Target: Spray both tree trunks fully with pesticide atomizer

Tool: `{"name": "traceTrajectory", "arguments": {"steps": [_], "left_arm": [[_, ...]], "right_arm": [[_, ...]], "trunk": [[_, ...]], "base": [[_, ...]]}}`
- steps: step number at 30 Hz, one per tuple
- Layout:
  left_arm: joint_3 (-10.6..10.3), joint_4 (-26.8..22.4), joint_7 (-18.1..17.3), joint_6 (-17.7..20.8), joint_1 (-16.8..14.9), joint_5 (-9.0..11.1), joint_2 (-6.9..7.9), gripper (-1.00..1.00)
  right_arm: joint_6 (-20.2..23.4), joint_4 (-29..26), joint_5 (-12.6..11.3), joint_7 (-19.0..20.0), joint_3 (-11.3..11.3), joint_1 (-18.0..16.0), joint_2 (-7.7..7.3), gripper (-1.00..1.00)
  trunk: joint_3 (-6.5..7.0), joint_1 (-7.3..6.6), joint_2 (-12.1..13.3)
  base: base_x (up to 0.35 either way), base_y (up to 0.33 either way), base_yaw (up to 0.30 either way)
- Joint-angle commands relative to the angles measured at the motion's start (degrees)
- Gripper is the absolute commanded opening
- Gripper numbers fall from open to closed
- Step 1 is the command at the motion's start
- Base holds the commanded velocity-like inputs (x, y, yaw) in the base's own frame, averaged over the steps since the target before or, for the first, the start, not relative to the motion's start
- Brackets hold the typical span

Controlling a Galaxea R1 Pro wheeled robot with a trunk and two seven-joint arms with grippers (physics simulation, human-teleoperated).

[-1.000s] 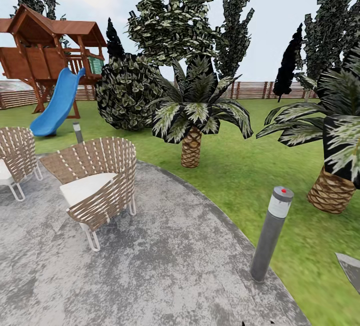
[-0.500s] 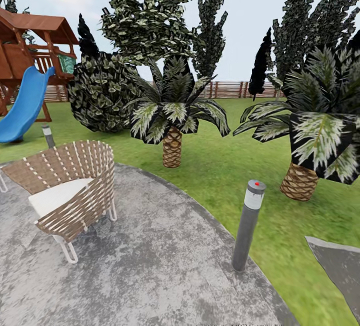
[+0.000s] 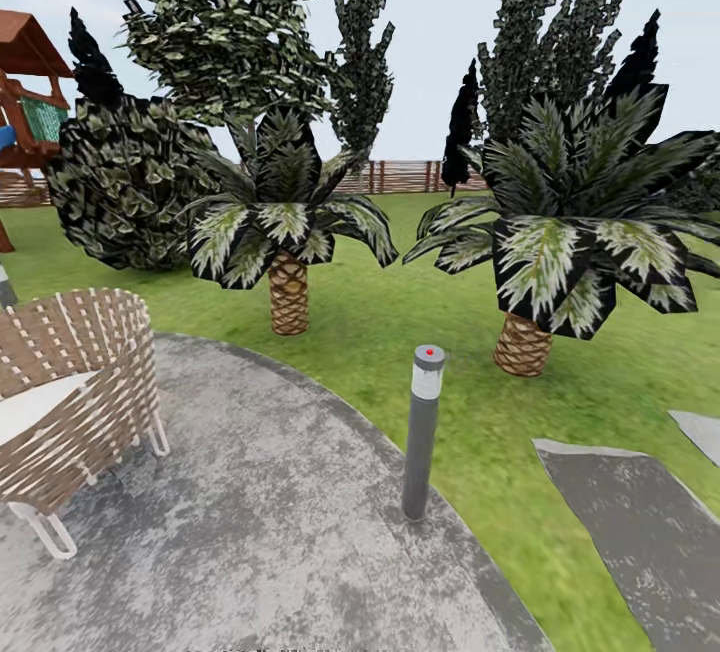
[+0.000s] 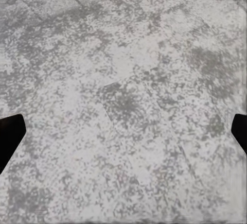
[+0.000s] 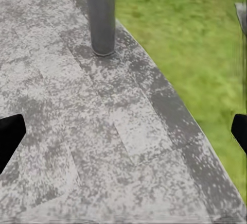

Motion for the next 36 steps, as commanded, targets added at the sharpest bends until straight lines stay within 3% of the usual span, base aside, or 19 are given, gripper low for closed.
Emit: {"name": "traceTrajectory", "arguments": {"steps": [1,15,36], "left_arm": [[0.0,0.0,0.0,0.0,0.0,0.0,-0.01,1.00],[0.0,0.0,0.0,0.0,0.0,0.0,0.06,1.00],[-0.2,-0.1,0.0,0.0,0.1,0.0,0.15,1.00]], "right_arm": [[0.0,0.0,0.0,0.0,0.0,0.0,0.00,1.00],[0.0,0.0,0.0,0.0,0.0,0.0,0.00,1.00],[0.0,0.0,0.0,0.0,0.0,0.0,0.00,1.00]], "trunk": [[-0.04,0.00,0.0],[-0.52,0.00,0.0],[-1.25,0.00,0.0]], "base": [[-0.242,-0.197,-0.296],[-0.179,-0.126,-0.297],[-0.009,-0.007,-0.297]]}}
